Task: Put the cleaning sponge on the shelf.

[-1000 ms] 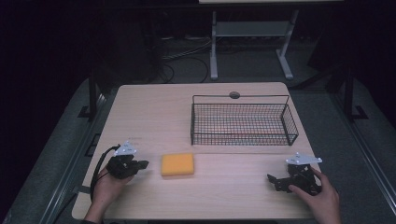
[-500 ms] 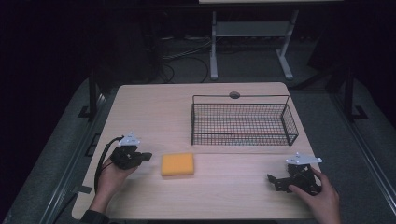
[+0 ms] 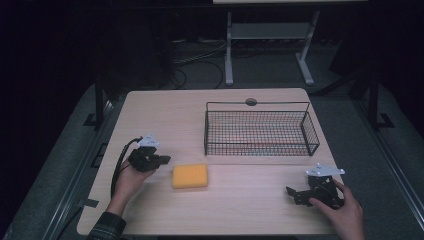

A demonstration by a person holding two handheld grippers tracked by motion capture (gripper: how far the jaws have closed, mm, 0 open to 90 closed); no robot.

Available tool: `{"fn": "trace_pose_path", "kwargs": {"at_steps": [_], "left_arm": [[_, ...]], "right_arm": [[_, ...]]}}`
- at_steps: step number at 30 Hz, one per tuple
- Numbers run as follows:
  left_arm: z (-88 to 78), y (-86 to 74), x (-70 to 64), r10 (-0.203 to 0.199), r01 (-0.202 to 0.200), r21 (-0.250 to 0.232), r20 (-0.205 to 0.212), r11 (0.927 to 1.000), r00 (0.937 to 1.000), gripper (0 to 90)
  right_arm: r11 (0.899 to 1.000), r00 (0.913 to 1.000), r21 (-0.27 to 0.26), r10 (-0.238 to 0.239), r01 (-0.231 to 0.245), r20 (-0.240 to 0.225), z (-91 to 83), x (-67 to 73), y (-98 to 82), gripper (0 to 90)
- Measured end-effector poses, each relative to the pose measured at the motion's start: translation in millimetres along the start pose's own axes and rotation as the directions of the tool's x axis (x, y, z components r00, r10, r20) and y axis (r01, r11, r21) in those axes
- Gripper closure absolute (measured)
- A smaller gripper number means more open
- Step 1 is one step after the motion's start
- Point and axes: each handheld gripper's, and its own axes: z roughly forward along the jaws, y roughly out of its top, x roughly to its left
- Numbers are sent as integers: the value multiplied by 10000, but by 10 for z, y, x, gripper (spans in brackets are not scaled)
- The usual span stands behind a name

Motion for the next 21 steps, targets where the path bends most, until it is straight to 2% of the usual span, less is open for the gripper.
{"fn": "trace_pose_path", "kwargs": {"at_steps": [8,21], "left_arm": [[132,99,9,137,-138,124,108,9998,9998,896],[249,107,-47,213,-228,408,364,9989,9991,896]], "right_arm": [[10000,10000,-7,-9,9,1,1,-1,1,13],[10000,10000,-7,-7,7,1,1,-1,1,13]]}}
